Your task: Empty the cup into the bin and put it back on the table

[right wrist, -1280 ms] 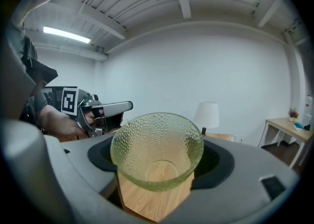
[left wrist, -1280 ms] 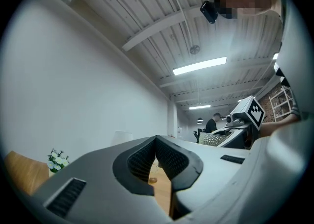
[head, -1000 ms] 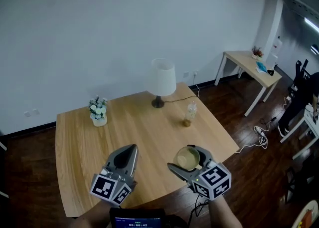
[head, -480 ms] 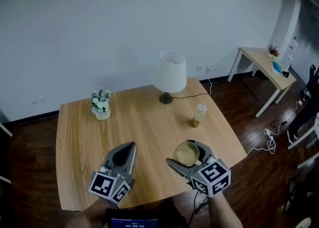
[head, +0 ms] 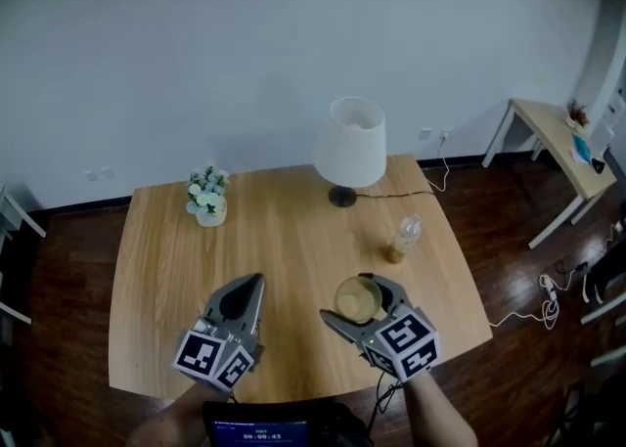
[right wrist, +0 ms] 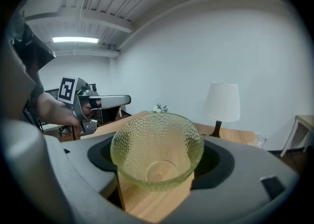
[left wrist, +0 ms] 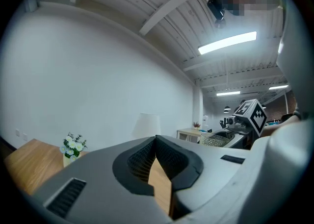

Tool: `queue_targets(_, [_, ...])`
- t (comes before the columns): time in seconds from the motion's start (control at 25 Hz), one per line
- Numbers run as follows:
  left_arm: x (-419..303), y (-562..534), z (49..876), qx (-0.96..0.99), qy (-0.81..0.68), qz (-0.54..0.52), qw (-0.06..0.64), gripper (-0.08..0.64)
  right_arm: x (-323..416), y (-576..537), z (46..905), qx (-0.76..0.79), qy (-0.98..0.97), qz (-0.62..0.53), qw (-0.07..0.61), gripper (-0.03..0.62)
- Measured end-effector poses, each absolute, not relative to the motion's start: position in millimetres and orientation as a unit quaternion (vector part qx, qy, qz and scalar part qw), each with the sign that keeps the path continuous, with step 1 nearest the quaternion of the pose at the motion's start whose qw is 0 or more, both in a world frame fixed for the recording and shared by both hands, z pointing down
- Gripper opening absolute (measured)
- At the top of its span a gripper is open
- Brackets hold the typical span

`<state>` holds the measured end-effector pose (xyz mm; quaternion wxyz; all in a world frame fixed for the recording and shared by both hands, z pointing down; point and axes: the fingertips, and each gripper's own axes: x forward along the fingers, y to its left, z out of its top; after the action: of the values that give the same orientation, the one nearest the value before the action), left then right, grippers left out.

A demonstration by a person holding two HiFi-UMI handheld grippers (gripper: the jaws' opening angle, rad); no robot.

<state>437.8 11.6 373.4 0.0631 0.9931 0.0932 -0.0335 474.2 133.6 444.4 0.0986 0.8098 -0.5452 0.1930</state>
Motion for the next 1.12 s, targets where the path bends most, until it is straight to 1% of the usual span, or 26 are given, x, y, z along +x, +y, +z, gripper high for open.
queue_targets(0.2, [456.2,8.9,393.0,0.995,0.061,-0.023,0.072,-0.009,495.2,134.6,468.0,0.796,-0.56,0.205,0.104,0.41])
queue_targets(0.48, [467.6,10.4,422.2,0.997,0.047,0.002,0.054,-0.008,515.6,131.1,510.2,0.779,-0.57,0.233,0.118,0.41])
queue_targets(0.68, [477.9,-2.3,448.7,0.997,0.04,0.028,0.065,-0.008,526.3,122.7,532.8,0.783,-0.559,0.251,0.11,0.41])
queue_targets(1.12, [514.9,-20.9,491.0,0.994,0.056,0.044,0.086,-0.007,555.3,98.7,581.5,0.794,-0.534,0.269,0.109,0.41])
